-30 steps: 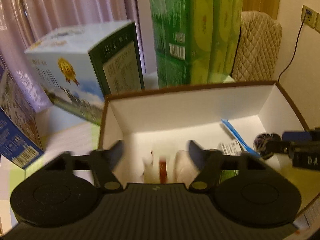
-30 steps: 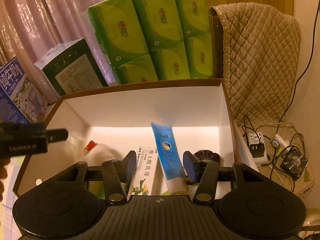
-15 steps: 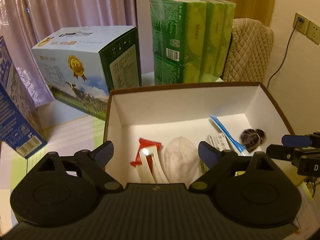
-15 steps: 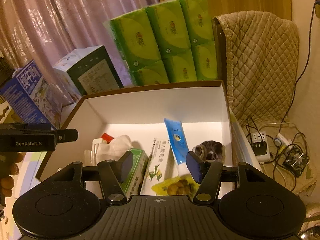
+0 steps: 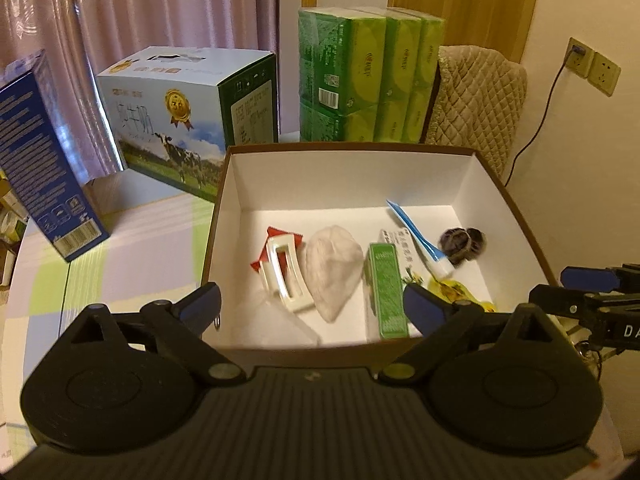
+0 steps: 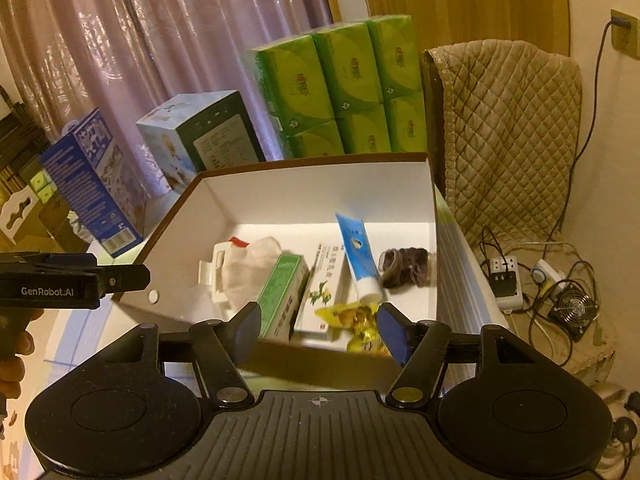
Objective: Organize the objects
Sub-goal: 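Withdraw both open tools up and back from the brown box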
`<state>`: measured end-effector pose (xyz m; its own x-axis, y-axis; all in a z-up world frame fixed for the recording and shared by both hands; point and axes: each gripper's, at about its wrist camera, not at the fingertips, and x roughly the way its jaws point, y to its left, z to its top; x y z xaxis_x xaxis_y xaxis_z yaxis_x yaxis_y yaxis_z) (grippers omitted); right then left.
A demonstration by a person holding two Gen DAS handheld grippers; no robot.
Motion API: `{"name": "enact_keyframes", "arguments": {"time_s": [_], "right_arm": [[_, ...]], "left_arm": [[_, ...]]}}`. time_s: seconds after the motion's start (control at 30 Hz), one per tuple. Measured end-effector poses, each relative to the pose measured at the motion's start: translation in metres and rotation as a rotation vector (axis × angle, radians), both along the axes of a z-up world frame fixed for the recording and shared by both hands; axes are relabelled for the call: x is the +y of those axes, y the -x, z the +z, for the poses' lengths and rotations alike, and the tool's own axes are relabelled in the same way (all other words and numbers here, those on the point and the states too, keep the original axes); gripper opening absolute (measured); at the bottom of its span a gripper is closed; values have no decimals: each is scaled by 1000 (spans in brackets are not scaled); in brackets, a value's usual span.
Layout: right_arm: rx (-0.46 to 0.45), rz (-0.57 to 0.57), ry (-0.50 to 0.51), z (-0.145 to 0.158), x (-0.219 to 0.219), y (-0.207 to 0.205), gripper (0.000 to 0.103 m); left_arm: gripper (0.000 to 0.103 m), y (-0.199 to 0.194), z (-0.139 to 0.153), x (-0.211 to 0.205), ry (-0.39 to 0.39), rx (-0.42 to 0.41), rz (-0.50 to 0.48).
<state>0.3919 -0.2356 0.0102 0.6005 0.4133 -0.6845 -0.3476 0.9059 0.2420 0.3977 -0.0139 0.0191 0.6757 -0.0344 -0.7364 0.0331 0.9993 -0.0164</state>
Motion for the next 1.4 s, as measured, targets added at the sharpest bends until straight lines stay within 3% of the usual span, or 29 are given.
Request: {"name": "enact_keyframes", "arguments": {"time_s": [0.7,1.4], "right_arm": [[15,39,-29,16,-32,112,65],[63,55,-14,14,2,210,66]], "left_arm": [[102,138,21,-35,6,-42,50],[101,236,23,-15,-13,-5,48]]}}
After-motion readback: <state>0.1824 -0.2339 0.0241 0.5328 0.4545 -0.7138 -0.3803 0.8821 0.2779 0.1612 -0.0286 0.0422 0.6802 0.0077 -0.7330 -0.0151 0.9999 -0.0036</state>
